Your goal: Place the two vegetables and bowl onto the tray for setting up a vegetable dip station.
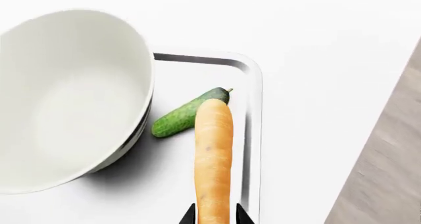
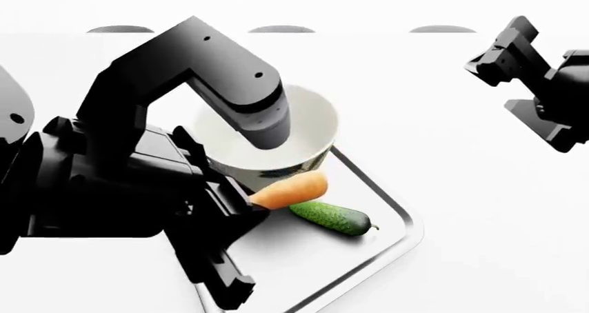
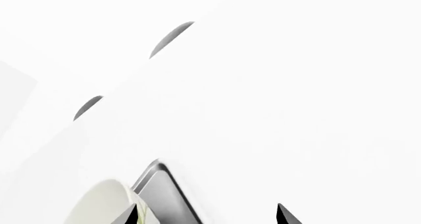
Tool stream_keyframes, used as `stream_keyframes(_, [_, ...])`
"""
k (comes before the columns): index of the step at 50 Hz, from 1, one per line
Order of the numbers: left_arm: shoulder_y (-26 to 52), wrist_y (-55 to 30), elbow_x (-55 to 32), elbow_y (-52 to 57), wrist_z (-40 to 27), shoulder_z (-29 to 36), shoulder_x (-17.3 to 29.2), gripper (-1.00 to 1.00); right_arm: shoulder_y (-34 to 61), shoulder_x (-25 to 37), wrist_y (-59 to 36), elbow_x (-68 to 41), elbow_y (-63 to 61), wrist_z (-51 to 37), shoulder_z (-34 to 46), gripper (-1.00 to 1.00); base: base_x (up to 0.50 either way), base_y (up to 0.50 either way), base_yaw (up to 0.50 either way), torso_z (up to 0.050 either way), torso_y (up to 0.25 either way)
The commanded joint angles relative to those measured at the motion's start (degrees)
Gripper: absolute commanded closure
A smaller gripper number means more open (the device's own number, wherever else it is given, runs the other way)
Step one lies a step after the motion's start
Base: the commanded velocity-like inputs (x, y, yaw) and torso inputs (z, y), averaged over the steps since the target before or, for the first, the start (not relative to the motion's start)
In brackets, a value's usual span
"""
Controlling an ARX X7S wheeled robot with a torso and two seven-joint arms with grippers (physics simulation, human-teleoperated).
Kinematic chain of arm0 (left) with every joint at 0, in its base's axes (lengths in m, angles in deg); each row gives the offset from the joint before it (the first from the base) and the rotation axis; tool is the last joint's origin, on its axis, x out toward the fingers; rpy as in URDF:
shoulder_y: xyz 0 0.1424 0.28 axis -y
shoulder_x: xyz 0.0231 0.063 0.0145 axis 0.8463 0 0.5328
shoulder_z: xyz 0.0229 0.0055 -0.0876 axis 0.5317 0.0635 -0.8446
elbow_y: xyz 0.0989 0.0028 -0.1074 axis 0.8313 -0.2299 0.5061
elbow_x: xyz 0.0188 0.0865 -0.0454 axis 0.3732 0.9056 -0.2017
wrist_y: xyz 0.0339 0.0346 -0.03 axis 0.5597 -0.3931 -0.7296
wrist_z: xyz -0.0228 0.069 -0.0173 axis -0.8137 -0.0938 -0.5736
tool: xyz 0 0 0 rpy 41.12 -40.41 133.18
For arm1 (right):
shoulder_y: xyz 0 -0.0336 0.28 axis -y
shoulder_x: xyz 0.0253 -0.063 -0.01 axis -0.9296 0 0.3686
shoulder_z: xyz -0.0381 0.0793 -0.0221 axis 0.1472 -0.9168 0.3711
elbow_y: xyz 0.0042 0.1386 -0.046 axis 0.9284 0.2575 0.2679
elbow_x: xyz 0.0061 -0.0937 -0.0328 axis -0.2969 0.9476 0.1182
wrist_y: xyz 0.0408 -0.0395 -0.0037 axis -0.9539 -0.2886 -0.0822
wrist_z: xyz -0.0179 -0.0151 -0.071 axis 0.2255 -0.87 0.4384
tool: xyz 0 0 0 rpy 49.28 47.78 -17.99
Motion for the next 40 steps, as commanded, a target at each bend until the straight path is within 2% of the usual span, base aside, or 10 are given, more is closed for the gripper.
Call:
stream_keyframes(1, [-0.3, -0.9, -0.5, -0.3, -0.8, 3.5, 0.2, 1.0, -0.6, 0.0, 0.3, 0.2, 0.0, 0.3, 0.0, -1.0, 0.0, 0.0, 0.0, 0.0, 0.0])
stream_keyframes(18, [-3.3, -3.0, 4.0, -4.0, 1.1, 3.8, -1.9, 1.0, -2.4, 0.3, 1.0, 0.8, -0.1, 1.4, 0.1, -1.0, 0.0, 0.0, 0.0, 0.0, 0.0])
stream_keyframes(40, [-3.7, -3.4, 4.5, -3.5, 2.0, 5.0, -1.9, 1.0, -3.3, 0.9, 1.6, 0.7, -0.8, 1.8, -0.3, -1.0, 0.0, 0.0, 0.0, 0.0, 0.0])
